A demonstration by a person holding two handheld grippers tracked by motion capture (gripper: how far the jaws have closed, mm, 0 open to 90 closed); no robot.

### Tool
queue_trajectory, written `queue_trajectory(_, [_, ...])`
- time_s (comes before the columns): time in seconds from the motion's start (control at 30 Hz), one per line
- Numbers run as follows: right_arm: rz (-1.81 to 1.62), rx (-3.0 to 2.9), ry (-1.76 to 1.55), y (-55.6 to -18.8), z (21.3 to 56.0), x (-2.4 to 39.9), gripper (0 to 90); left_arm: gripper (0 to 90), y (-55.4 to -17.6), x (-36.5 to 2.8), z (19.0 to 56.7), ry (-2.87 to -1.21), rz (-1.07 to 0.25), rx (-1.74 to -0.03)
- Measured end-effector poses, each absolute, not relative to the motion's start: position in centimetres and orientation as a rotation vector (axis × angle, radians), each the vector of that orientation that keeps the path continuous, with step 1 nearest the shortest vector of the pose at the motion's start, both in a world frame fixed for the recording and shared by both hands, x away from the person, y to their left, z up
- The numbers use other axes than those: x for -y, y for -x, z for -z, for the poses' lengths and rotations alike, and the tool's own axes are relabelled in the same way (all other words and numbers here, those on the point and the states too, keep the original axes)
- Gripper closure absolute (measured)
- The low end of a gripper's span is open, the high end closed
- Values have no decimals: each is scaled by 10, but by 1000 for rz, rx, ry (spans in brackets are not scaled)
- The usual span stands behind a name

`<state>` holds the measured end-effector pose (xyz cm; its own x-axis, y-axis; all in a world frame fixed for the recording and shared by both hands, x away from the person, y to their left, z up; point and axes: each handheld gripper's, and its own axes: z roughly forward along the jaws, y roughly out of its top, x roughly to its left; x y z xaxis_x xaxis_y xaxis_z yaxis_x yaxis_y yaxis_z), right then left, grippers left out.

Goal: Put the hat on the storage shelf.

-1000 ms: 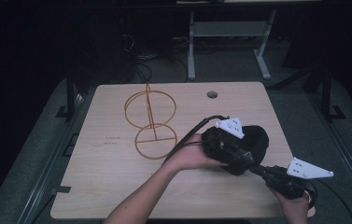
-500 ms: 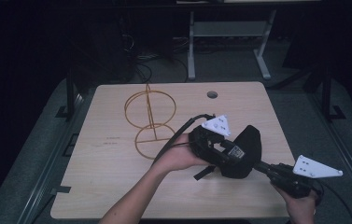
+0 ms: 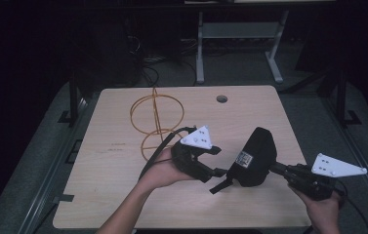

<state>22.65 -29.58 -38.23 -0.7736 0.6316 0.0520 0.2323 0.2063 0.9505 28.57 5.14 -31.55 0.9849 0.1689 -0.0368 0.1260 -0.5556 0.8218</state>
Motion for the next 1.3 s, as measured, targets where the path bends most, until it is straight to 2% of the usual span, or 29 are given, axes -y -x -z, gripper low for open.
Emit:
queue_trajectory(0.57, [-1570,-2212,-774,-256,340,287,883,297,-272,-104,361,-2169,-125,-320])
queue_trajectory(0.73, [-1569,-2226,-774,-265,330,282,882,295,-272,-112,369,-2187,-106,-341])
queue_trajectory(1.3, [-1573,-2257,-774,-285,309,272,882,274,-269,-121,395,-2241,-195,-369])
